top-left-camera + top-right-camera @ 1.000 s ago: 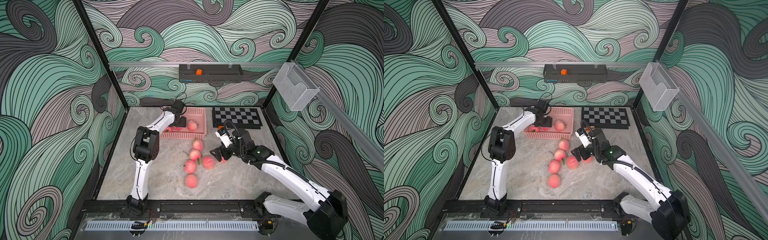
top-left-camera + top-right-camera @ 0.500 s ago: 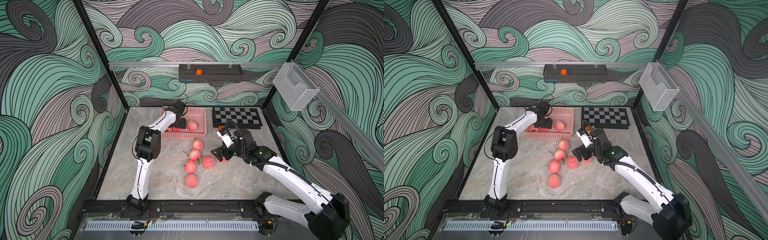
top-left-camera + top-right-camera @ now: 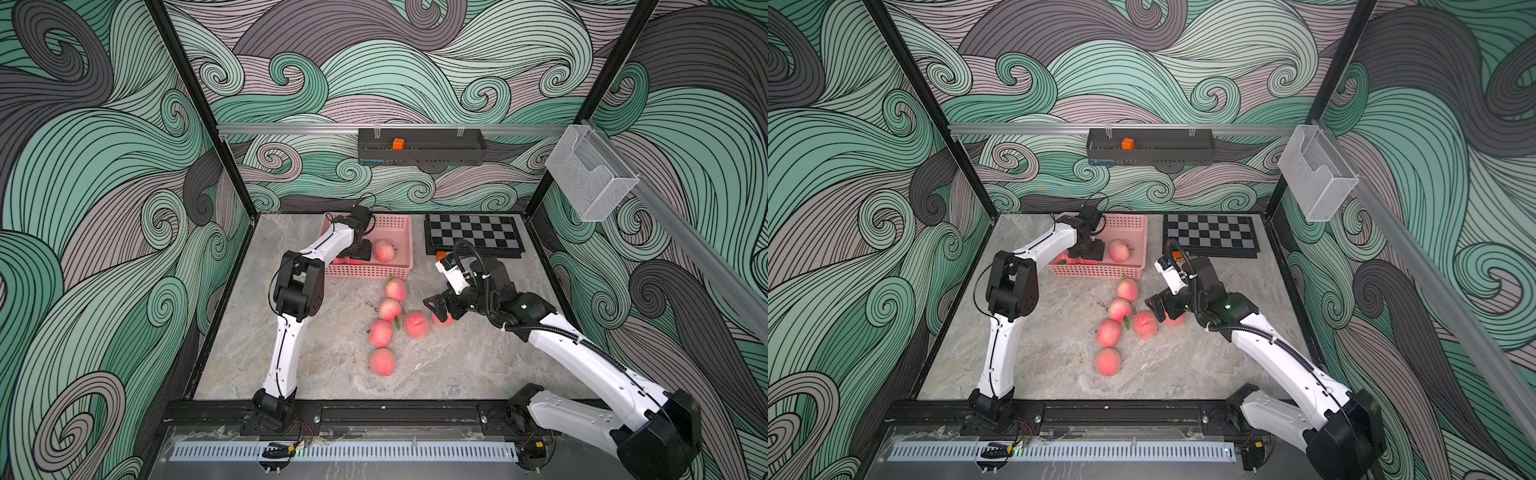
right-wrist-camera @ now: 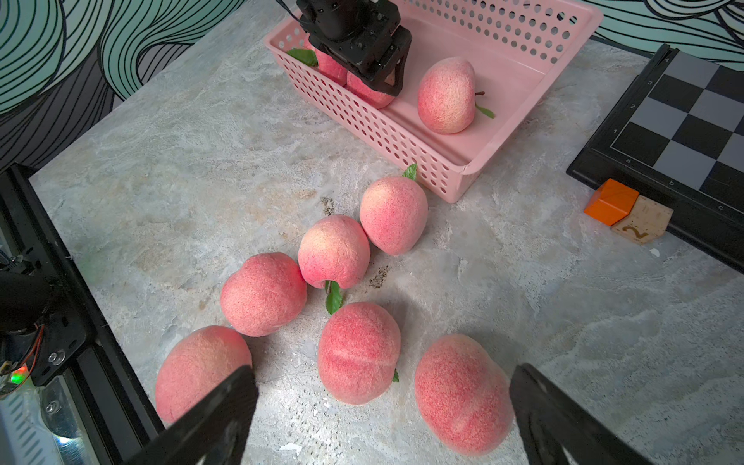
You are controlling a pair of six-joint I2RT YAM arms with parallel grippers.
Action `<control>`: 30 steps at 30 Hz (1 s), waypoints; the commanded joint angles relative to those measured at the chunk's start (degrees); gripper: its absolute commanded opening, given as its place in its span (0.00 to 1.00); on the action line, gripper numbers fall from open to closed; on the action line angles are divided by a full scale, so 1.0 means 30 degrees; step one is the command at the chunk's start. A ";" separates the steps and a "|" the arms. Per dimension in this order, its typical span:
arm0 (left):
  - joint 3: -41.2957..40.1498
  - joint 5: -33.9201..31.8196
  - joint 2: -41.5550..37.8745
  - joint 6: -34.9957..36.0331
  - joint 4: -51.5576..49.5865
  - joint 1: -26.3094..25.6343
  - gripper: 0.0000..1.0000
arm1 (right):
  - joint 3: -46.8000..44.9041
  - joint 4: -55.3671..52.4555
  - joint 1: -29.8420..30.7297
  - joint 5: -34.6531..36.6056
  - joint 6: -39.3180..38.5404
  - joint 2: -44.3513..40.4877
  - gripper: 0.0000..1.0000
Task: Put the peaches into the basket
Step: Place the peach in the basket.
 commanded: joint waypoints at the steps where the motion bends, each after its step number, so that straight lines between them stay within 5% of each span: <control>1: 0.0721 -0.0329 0.0246 0.0031 -0.0586 -0.0184 0.73 | 0.0183 -0.0332 -0.0113 0.0029 -0.0340 -0.0347 0.99; 15: 0.0776 -0.0378 -0.0469 -0.0087 -0.0587 -0.0286 0.84 | 0.0111 -0.0678 -0.0368 0.0159 -0.0427 -0.0904 0.99; 30: -0.1645 -0.0635 -0.4521 -0.0320 -0.0587 -0.1116 0.88 | 0.0446 -0.2930 -0.0396 0.1525 0.0109 -0.1639 0.99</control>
